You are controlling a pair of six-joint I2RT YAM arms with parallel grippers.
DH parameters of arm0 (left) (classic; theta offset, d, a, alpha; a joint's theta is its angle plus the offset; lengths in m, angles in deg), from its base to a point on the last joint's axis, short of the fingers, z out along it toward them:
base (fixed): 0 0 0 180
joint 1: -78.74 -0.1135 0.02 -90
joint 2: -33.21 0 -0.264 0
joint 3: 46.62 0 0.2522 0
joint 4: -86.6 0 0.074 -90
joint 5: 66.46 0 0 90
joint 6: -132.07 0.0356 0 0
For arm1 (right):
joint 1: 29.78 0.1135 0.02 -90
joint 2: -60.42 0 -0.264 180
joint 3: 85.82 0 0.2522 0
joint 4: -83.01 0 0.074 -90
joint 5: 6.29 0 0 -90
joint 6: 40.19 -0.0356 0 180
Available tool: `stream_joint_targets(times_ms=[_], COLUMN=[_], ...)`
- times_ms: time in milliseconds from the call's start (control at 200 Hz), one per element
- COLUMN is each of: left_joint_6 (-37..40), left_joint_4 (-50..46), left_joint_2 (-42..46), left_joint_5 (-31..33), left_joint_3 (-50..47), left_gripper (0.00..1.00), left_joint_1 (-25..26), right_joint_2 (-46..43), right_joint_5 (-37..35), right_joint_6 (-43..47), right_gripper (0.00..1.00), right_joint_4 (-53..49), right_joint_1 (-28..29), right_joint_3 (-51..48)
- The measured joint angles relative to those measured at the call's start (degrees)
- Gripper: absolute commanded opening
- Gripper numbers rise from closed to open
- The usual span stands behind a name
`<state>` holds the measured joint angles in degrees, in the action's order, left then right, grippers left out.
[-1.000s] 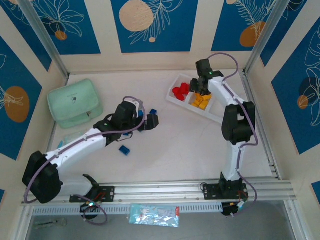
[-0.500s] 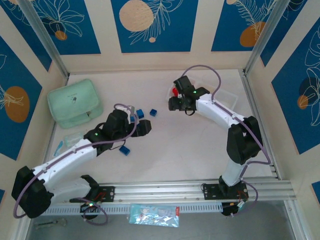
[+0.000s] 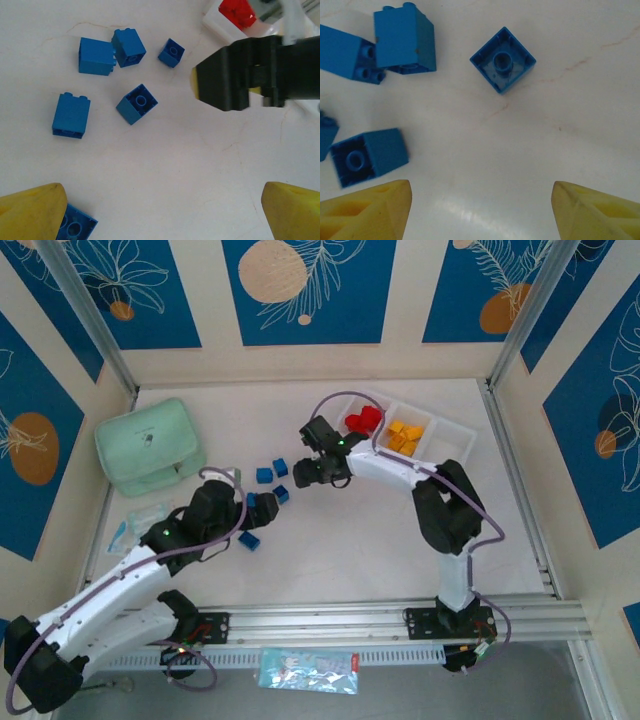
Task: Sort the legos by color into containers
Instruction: Pick up the lego from the center of the table.
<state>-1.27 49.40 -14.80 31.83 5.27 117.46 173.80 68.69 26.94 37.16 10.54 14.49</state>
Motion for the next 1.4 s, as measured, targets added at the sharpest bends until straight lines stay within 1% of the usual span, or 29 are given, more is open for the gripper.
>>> stream_joint_targets(times_ms=[215, 340, 490, 655, 750, 965, 1035, 1230, 1330, 1400], left_joint_6=[-0.8, -1.2, -1.4, -1.4, -1.4, -1.3, -1.3, -1.2, -1.1, -0.6], left_joint_4=[-1.8, -2.4, -2.4, -2.5, -2.5, -2.6, -2.5, -2.6, -3.0, -3.2], left_joint_2=[0.6, 0.6, 0.6, -0.3, -1.3, -3.2, -3.4, -3.6, -3.8, -3.9], left_joint_5=[1.0, 1.7, 2.6, 3.4, 3.5, 3.4, 3.4, 3.3, 2.6, 1.8], left_joint_3=[0.0, 0.0, 0.0, 0.0, 0.0, 0.1, 0.1, 0.3, 1.9, 3.5], left_gripper=[0.99, 0.99, 0.99, 0.99, 0.99, 0.99, 0.99, 0.99, 0.99, 0.99], left_joint_1=[-0.1, -0.1, -0.1, -0.2, -0.3, -0.5, -0.5, -0.5, -0.6, -0.7], right_joint_2=[9.2, 12.9, 16.7, 19.7, 20.7, 21.1, 21.1, 19.4, 14.8, 9.9], right_joint_5=[-1.6, -3.5, -5.0, -6.0, -6.2, -6.2, -6.2, -5.9, -5.6, -5.1], right_joint_6=[3.4, 5.3, 6.9, 9.0, 10.2, 10.4, 10.3, 10.2, 9.6, 8.5], right_gripper=[0.74, 0.74, 0.71, 0.66, 0.58, 0.33, 0.28, 0.26, 0.26, 0.26], right_joint_4=[-0.2, -0.7, -1.6, -2.3, -2.8, -3.6, -3.6, -4.5, -5.0, -5.1], right_joint_1=[-1.0, -1.9, -3.5, -4.6, -4.7, -4.2, -3.9, -3.7, -4.0, -4.5], right_joint_3=[7.8, 12.1, 17.2, 20.7, 21.8, 22.0, 22.0, 20.9, 17.7, 14.9])
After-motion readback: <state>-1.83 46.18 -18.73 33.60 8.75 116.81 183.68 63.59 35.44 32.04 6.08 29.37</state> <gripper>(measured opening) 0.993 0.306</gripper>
